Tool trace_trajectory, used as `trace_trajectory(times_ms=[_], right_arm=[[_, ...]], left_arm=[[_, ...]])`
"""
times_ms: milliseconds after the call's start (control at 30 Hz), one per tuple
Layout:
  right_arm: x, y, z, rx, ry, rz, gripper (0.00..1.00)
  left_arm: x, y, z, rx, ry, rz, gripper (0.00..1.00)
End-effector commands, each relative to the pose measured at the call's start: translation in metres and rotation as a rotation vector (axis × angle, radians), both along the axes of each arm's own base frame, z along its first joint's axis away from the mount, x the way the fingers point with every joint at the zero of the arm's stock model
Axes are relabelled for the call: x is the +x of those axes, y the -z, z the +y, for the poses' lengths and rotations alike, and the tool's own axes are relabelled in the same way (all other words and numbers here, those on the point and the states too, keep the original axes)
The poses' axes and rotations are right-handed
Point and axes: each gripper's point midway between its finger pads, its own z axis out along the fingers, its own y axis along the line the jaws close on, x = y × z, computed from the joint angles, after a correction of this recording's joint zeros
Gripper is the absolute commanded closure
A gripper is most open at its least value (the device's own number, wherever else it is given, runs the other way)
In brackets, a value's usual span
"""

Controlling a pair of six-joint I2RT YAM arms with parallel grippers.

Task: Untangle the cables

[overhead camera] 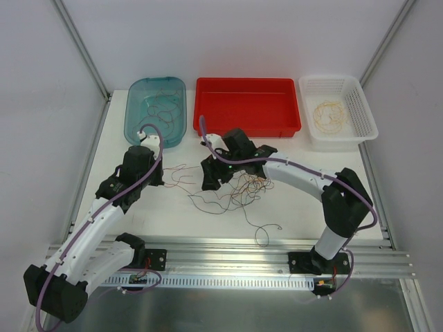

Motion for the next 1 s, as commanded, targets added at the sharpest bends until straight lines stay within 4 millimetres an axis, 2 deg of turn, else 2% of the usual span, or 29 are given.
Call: trace_trajectory(times_ms=[0, 67, 200, 233, 333, 500, 600, 633, 667, 700, 733, 767, 800, 833, 867, 933, 967], right_arm=[[-0.018, -0.039, 0.047, 0.207, -0.128, -0.053, 0.32], [-0.024, -0.043, 0.06, 0.268, -0.144, -0.041, 0.32], [-0.035, -0.04, 0.082, 0.299, -0.179, -0.013, 0.32], [-0.036, -0.031, 0.085, 0.284, -0.18, 0.01, 0.32], [-0.039, -0.032, 0.098, 0.308, -0.201, 0.013, 0.34], [-0.04, -0.021, 0.11, 0.296, -0.192, 0.052, 0.4], [-0.038, -0.026, 0.111, 0.302, -0.187, 0.045, 0.57], [-0.038, -0.028, 0.109, 0.298, -0.179, 0.036, 0.72], [-0.037, -0.031, 0.107, 0.297, -0.172, 0.023, 0.8], [-0.035, -0.047, 0.103, 0.31, -0.156, -0.019, 0.86], [-0.031, -0.053, 0.098, 0.305, -0.139, -0.039, 0.97], [-0.032, -0.054, 0.092, 0.276, -0.133, -0.056, 0.99], [-0.027, -0.063, 0.086, 0.274, -0.115, -0.081, 0.99], [-0.022, -0.082, 0.08, 0.291, -0.091, -0.138, 0.99], [-0.022, -0.083, 0.07, 0.257, -0.073, -0.131, 0.99], [-0.014, -0.1, 0.059, 0.26, -0.034, -0.173, 0.99], [-0.016, -0.115, 0.048, 0.259, -0.021, -0.195, 0.99]], left_arm=[[0.006, 0.0, 0.006, 0.002, -0.047, -0.017, 0.98], [0.006, 0.001, 0.005, 0.0, -0.048, -0.014, 0.98], [0.007, 0.0, 0.004, -0.009, -0.049, -0.011, 0.98], [0.007, 0.001, 0.004, -0.009, -0.048, -0.01, 0.98], [0.007, 0.001, 0.004, -0.009, -0.051, -0.012, 0.98], [0.007, -0.002, 0.005, -0.015, -0.059, -0.023, 0.98], [0.006, -0.004, 0.006, -0.019, -0.065, -0.029, 0.97], [0.006, -0.005, 0.007, -0.021, -0.07, -0.034, 0.96], [0.006, -0.006, 0.007, -0.021, -0.073, -0.039, 0.94], [0.005, -0.007, 0.008, -0.021, -0.077, -0.043, 0.89], [0.006, -0.01, 0.011, -0.02, -0.089, -0.058, 0.83], [0.005, -0.012, 0.013, -0.019, -0.099, -0.066, 0.77], [0.005, -0.014, 0.014, -0.017, -0.106, -0.075, 0.62], [0.004, -0.02, 0.017, -0.023, -0.117, -0.1, 0.55], [0.004, -0.023, 0.02, -0.019, -0.135, -0.117, 0.48], [0.001, -0.034, 0.024, -0.037, -0.152, -0.161, 0.37], [0.0, -0.039, 0.026, -0.042, -0.165, -0.18, 0.33]])
